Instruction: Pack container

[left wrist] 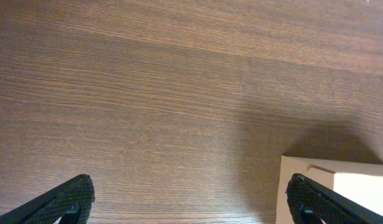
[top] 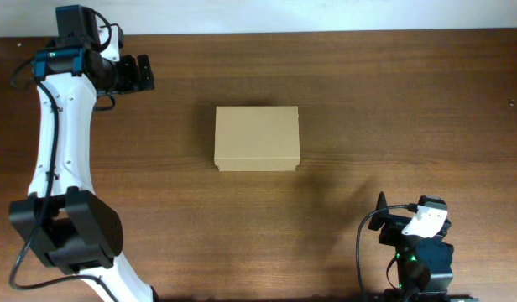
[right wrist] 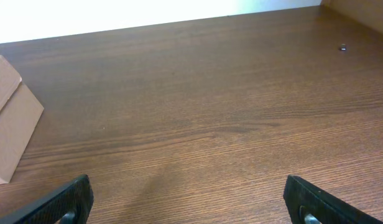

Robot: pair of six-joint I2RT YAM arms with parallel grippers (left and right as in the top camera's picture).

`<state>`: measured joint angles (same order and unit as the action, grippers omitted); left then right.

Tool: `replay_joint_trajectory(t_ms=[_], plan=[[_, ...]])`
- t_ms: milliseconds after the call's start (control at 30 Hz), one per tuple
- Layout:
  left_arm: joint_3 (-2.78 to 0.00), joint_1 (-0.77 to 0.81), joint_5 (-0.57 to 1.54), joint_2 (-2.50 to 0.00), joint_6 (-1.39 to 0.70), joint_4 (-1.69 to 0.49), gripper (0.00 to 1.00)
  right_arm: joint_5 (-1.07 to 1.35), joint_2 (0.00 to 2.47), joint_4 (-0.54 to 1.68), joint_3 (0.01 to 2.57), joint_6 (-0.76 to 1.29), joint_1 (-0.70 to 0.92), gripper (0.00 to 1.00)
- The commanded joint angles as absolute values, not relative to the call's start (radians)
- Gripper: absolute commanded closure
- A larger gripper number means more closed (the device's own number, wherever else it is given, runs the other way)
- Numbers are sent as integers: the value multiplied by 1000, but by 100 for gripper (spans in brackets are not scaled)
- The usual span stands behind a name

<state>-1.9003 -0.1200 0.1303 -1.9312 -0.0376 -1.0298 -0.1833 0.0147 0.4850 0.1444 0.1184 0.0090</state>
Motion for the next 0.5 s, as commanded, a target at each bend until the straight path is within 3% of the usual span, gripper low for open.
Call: replay_joint_trajectory(t_ms=[0,333,467], plan=[[-1815,-62,131,-1786,-25,-1032,0,-192,2,480,135,112,5,1],[-1254,77,125,-1273,-23,-1020,0,-192,2,480,135,112,5,1],[-961,77,51,-986,-21,-679,0,-192,2,480,135,112,5,0]])
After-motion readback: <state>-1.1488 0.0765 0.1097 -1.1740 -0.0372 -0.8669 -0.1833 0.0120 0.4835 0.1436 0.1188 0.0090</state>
